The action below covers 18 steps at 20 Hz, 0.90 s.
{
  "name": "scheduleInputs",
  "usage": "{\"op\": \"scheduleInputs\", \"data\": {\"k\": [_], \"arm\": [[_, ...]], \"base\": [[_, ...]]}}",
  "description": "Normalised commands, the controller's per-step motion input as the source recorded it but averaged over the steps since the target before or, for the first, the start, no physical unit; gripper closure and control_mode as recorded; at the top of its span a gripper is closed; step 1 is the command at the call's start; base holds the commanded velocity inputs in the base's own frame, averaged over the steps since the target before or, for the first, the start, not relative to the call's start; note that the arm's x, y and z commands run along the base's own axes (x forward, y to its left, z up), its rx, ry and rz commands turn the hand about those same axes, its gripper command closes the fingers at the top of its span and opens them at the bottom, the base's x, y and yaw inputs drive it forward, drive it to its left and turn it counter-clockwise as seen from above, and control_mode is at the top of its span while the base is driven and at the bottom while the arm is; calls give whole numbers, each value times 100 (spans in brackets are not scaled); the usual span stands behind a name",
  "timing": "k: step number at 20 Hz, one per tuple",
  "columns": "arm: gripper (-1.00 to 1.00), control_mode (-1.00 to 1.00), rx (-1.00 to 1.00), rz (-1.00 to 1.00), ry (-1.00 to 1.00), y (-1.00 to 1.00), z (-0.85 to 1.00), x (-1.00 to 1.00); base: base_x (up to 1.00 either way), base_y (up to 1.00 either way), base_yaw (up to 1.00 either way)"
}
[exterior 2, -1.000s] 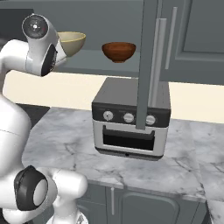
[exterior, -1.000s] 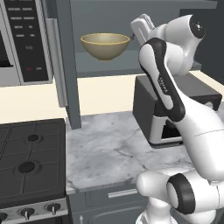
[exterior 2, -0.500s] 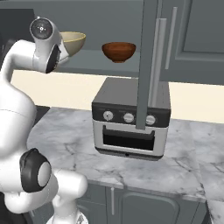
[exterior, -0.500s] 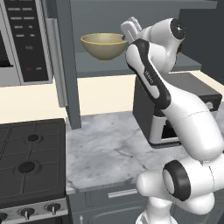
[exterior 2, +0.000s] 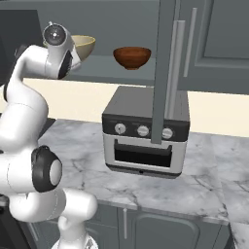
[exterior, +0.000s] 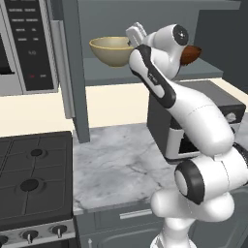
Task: Take the smaller bowl and place it next to the appetizer plate on the dining counter , and place the larger bowl next to the plate with cooked food.
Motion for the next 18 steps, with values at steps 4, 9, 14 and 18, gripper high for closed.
{"op": "scheduleInputs", "data": {"k": [4,9,14,18], "arm": [[-100,-100,0,0,2,0,-1,52],[-100,-100,0,0,1,2,-8,55],[100,-100,0,0,1,25,-18,56],[100,-100,0,0,0,42,-48,19]], "base": [[0,0,0],[0,0,0],[0,0,0],[0,0,0]]}}
